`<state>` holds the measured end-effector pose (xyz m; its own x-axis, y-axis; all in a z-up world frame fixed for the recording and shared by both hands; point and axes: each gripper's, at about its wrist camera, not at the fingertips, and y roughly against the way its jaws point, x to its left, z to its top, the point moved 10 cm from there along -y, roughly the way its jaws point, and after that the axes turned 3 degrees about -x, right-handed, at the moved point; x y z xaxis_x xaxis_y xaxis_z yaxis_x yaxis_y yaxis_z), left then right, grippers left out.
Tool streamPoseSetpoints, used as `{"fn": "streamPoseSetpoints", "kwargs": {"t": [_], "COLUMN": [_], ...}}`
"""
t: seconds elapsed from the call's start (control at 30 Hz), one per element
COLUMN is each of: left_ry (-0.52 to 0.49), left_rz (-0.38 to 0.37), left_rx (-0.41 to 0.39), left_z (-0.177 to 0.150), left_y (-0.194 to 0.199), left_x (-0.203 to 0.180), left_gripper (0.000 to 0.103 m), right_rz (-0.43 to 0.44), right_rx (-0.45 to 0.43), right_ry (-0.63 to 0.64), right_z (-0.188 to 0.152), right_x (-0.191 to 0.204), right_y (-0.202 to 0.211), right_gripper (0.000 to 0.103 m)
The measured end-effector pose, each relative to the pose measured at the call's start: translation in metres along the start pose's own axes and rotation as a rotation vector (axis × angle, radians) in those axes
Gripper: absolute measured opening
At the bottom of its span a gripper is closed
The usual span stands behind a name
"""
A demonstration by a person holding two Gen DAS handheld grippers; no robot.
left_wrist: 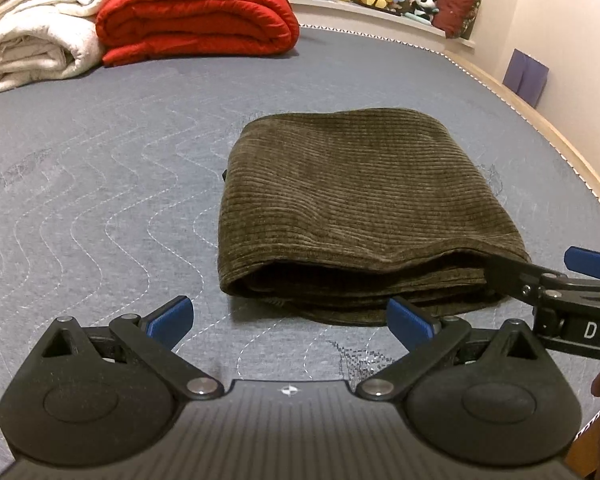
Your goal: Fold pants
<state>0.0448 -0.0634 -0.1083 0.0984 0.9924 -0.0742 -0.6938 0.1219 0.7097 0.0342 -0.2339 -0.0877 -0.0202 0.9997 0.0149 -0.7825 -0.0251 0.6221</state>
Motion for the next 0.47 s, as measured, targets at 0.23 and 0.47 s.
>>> {"fn": "streamPoseSetpoints", "kwargs": {"t": [0.23, 0.47], "left_ry": [0.004, -0.002], "left_rz": [-0.005, -0.001], "left_rx": [0.004, -0.009], "left_z": [-0.0013, -0.0016], "left_y": [0.0012, 0.0028], "left_x": [-0.0021, -0.0022], "left_gripper": [0.103, 0.103], "right_rz": [-0.008, -0.012], "right_rx": [-0.006, -0.012], "right_ry": [-0.002, -0.002], "right_z": [-0.0009, -0.0015], "right_x": [-0.0019, -0.0014], "right_y": [0.0025, 0.0043], "right_gripper": [0.102, 0.102]}}
